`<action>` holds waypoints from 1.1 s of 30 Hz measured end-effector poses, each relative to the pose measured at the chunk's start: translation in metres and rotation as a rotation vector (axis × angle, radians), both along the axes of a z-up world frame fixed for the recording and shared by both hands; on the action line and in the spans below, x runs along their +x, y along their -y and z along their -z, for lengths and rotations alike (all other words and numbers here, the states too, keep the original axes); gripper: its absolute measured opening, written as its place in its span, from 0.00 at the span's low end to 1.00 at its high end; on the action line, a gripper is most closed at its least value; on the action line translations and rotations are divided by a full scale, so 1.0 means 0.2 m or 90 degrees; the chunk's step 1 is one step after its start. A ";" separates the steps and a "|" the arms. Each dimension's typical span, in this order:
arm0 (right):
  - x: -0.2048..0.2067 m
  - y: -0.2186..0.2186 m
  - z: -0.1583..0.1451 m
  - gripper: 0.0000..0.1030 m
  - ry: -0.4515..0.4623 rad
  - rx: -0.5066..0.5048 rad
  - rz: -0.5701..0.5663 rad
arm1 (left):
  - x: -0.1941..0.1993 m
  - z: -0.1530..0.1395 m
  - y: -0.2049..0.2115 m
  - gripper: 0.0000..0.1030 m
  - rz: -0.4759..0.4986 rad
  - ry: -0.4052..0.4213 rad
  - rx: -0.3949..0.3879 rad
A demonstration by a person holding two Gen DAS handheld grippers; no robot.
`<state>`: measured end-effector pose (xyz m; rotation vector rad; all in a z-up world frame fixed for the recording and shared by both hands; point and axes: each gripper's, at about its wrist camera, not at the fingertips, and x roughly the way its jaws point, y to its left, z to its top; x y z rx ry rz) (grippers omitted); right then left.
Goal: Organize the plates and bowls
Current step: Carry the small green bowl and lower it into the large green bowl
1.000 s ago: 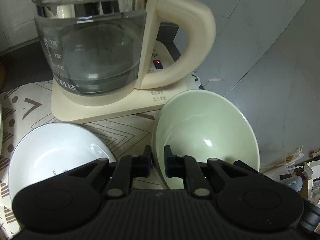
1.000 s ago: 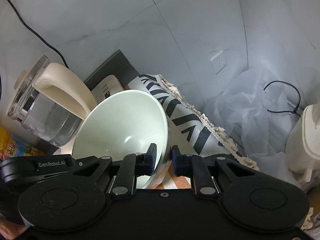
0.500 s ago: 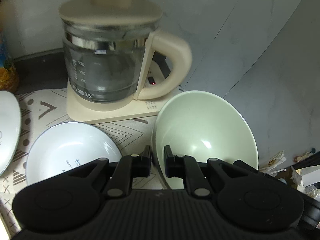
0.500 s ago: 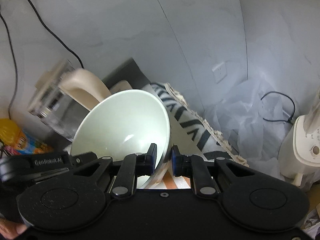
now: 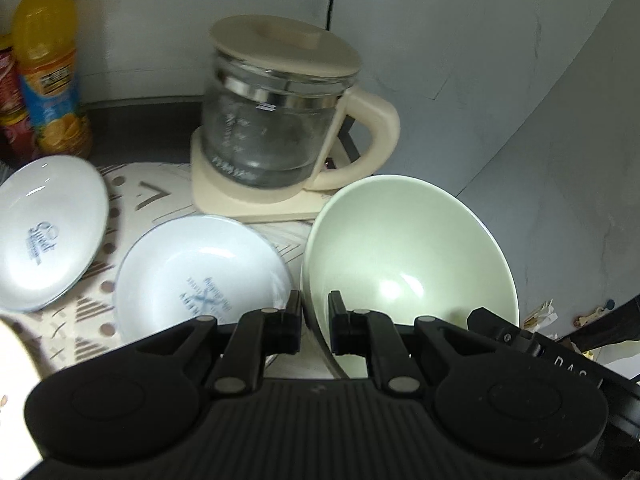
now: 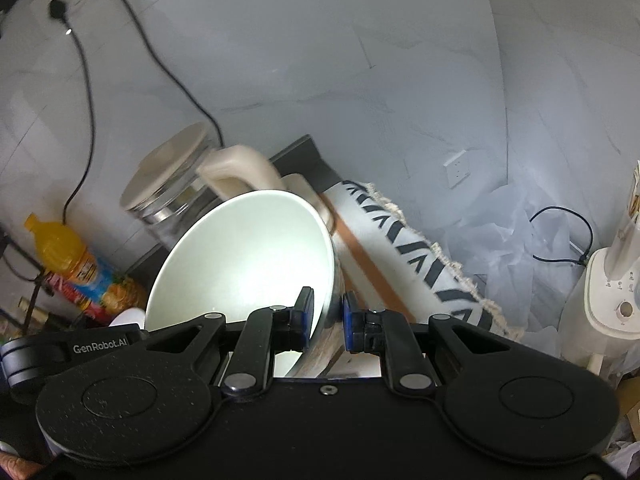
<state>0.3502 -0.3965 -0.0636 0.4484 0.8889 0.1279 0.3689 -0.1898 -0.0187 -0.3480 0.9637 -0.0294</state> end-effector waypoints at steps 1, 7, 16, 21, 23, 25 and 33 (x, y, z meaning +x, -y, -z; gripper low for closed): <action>-0.02 -0.01 -0.01 0.15 -0.001 0.000 -0.004 | -0.03 -0.01 -0.02 0.11 -0.001 0.001 -0.001; -0.12 -0.10 -0.05 0.15 0.002 -0.011 -0.030 | -0.18 -0.04 -0.12 0.11 -0.008 0.007 0.001; -0.32 -0.23 -0.08 0.15 -0.004 -0.018 -0.059 | -0.40 -0.06 -0.25 0.11 -0.008 0.000 -0.009; -0.43 -0.32 -0.10 0.15 -0.005 -0.035 -0.080 | -0.52 -0.05 -0.31 0.11 -0.010 -0.011 -0.012; -0.47 -0.34 -0.10 0.15 -0.008 -0.040 -0.088 | -0.57 -0.04 -0.33 0.11 -0.008 -0.015 -0.015; -0.50 -0.36 -0.09 0.15 -0.014 -0.039 -0.092 | -0.60 -0.03 -0.35 0.11 -0.005 -0.023 -0.017; -0.62 -0.40 -0.04 0.15 -0.033 -0.045 -0.101 | -0.71 0.05 -0.35 0.11 0.006 -0.070 -0.006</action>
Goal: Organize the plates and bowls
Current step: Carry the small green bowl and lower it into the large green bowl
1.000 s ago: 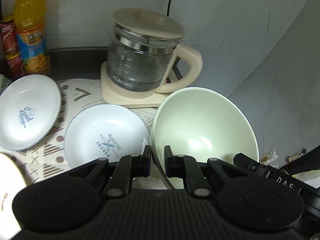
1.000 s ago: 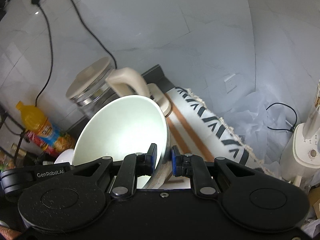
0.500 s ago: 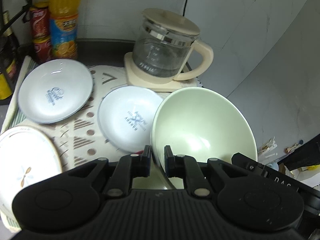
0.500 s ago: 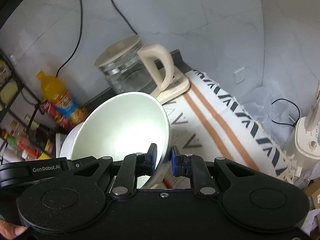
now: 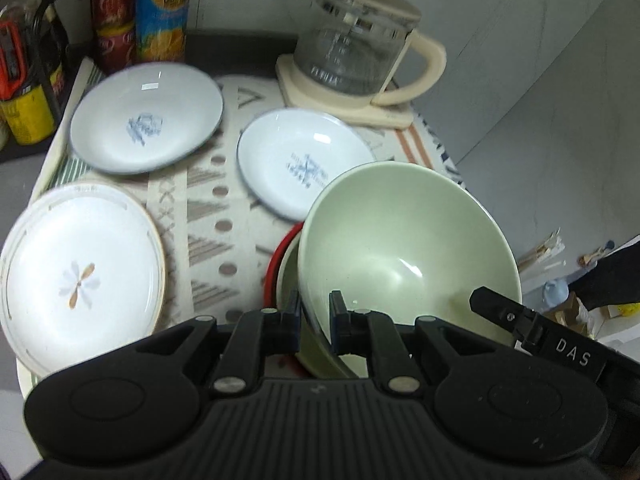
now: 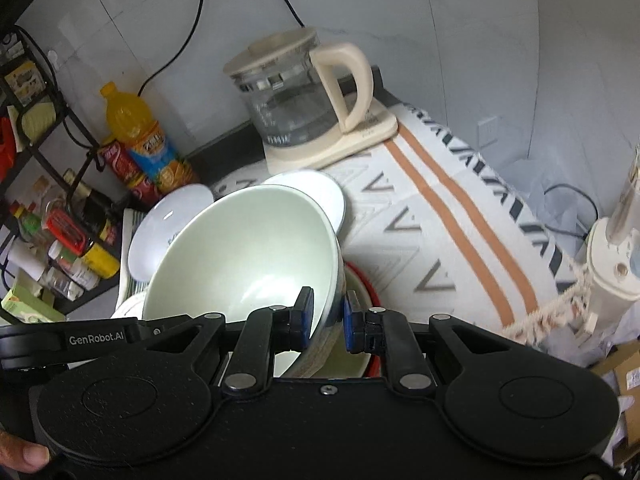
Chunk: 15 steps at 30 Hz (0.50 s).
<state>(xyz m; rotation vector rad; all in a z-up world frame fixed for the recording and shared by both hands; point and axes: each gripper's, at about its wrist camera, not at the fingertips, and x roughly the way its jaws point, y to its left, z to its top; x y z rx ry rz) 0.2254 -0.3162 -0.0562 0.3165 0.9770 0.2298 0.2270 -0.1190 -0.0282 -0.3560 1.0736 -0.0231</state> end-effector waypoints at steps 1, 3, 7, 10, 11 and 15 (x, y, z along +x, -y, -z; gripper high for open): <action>-0.01 0.00 0.01 0.15 -0.004 0.000 0.001 | -0.01 0.01 0.00 0.11 -0.001 -0.005 -0.001; -0.02 0.00 0.04 0.15 -0.013 0.000 0.000 | -0.01 0.03 0.00 0.11 -0.001 -0.009 -0.003; -0.01 -0.01 0.05 0.15 -0.015 -0.010 -0.004 | 0.00 0.07 -0.01 0.12 -0.002 -0.026 -0.013; 0.00 -0.03 0.05 0.17 -0.011 -0.020 -0.011 | 0.01 0.09 -0.01 0.14 -0.007 -0.037 -0.007; 0.01 -0.03 0.06 0.17 -0.009 -0.022 -0.014 | 0.01 0.10 -0.01 0.14 -0.007 -0.035 -0.008; 0.02 -0.04 0.08 0.19 -0.013 -0.032 -0.020 | 0.03 0.11 -0.01 0.14 -0.002 -0.044 -0.006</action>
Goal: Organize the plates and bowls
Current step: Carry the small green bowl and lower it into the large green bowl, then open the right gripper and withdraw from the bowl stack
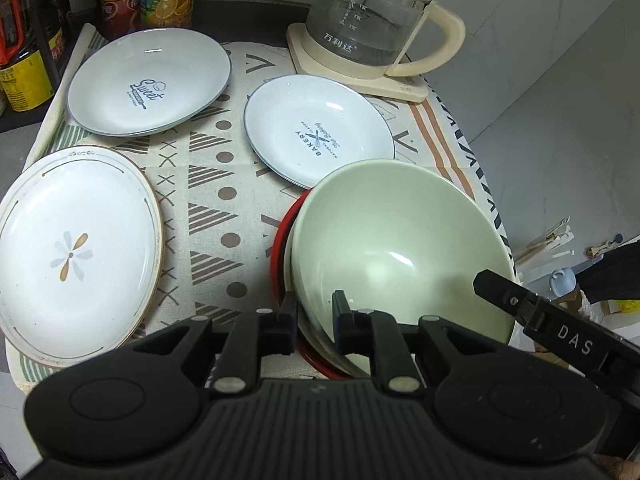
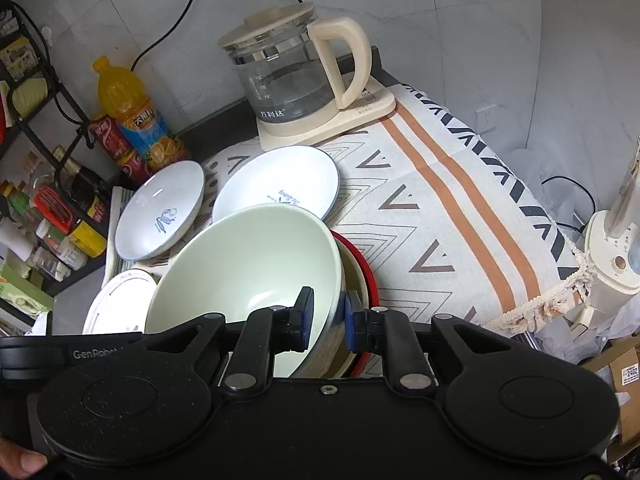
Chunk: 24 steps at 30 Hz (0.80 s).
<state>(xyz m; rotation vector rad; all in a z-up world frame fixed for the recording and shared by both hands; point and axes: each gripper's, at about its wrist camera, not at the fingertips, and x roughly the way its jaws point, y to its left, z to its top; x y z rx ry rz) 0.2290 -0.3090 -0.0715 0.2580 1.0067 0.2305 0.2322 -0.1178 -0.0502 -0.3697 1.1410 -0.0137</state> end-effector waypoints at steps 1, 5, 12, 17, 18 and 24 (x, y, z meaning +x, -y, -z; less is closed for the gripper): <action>0.00 -0.01 0.00 0.19 0.001 -0.004 -0.005 | 0.01 0.00 0.00 0.14 0.001 -0.004 0.000; 0.03 -0.02 0.02 0.28 -0.017 -0.007 -0.014 | 0.03 0.01 0.00 0.15 0.006 0.001 0.002; 0.04 -0.02 0.03 0.56 -0.025 0.009 -0.030 | 0.06 0.00 -0.03 0.44 0.008 -0.003 -0.026; 0.04 -0.01 -0.02 0.88 -0.016 0.027 -0.035 | 0.03 -0.06 -0.07 0.80 0.005 0.037 -0.042; 0.04 0.00 -0.03 0.91 -0.009 0.038 -0.035 | 0.03 -0.06 -0.09 0.83 -0.001 0.041 -0.042; 0.05 0.03 -0.07 1.00 0.016 0.062 -0.031 | 0.02 -0.08 -0.17 0.86 -0.027 0.033 -0.059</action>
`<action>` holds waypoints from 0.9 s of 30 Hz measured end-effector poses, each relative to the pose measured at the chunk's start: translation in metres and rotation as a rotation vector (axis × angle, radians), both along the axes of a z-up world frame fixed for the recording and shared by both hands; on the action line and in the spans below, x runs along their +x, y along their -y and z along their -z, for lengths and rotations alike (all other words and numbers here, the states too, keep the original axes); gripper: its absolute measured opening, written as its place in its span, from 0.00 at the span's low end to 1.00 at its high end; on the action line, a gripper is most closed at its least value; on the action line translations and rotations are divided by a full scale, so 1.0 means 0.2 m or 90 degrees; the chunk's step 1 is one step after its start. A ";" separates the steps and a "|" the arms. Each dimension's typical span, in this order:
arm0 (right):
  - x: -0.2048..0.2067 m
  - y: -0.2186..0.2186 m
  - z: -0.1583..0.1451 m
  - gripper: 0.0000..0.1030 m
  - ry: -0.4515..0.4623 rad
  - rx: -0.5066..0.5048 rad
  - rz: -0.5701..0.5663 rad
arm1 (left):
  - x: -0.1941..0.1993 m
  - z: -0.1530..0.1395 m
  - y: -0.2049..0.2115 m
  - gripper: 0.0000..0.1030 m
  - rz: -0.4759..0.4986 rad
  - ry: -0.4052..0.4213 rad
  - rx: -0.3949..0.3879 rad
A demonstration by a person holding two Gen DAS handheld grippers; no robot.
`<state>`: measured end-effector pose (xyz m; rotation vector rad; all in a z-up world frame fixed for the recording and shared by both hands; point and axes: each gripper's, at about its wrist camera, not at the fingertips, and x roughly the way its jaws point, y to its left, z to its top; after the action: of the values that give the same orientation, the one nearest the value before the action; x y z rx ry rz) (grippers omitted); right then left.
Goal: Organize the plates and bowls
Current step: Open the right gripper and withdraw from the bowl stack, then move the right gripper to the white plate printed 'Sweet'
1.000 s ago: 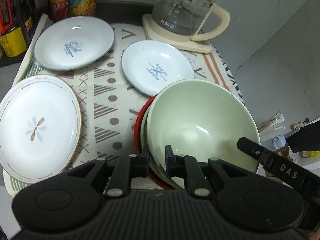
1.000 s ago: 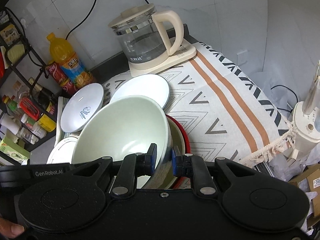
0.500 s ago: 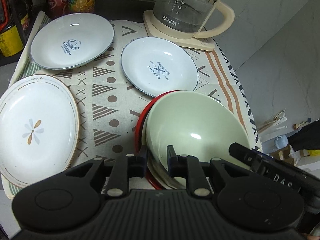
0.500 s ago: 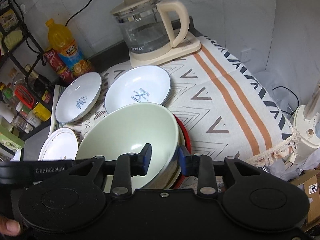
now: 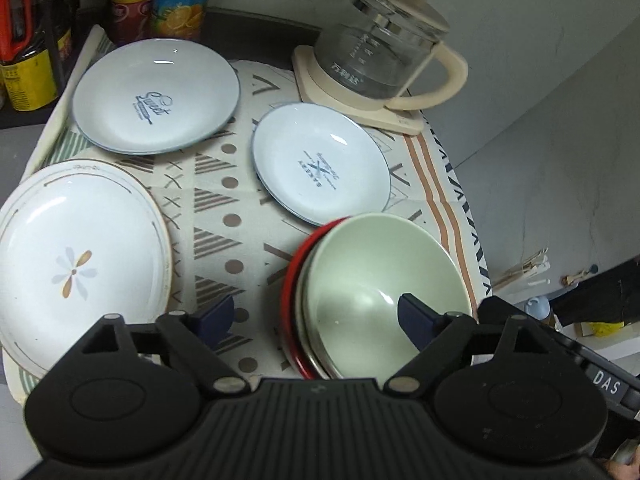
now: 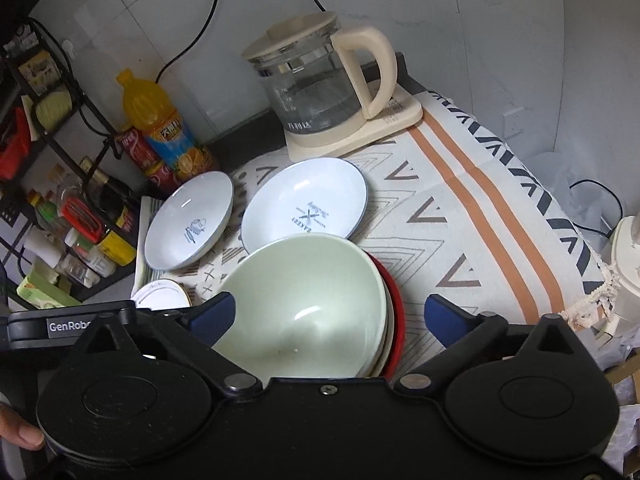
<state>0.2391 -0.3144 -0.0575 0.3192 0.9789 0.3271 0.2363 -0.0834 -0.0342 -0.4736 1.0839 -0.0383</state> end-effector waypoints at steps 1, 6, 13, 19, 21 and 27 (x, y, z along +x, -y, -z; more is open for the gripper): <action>0.00 0.00 0.00 1.00 0.007 0.002 -0.002 | 0.00 0.00 -0.01 0.87 -0.002 0.000 0.006; -0.01 0.01 -0.02 1.00 0.021 0.003 -0.016 | -0.01 -0.03 -0.06 0.88 -0.024 -0.002 0.011; 0.00 -0.02 -0.06 1.00 0.045 -0.004 -0.047 | -0.07 -0.07 -0.13 0.90 -0.061 0.009 0.022; 0.02 -0.08 -0.11 1.00 0.060 -0.001 -0.096 | -0.16 -0.08 -0.19 0.91 -0.110 0.011 0.035; 0.02 -0.11 -0.12 1.00 0.070 0.005 -0.113 | -0.20 -0.07 -0.21 0.91 -0.127 0.000 0.038; 0.05 -0.22 -0.11 1.00 0.065 0.012 -0.182 | -0.28 -0.06 -0.27 0.91 -0.180 -0.010 0.049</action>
<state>0.2489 -0.2698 -0.0347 0.1770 0.9214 0.6069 0.1794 -0.0295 -0.0213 -0.5539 1.0221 0.2557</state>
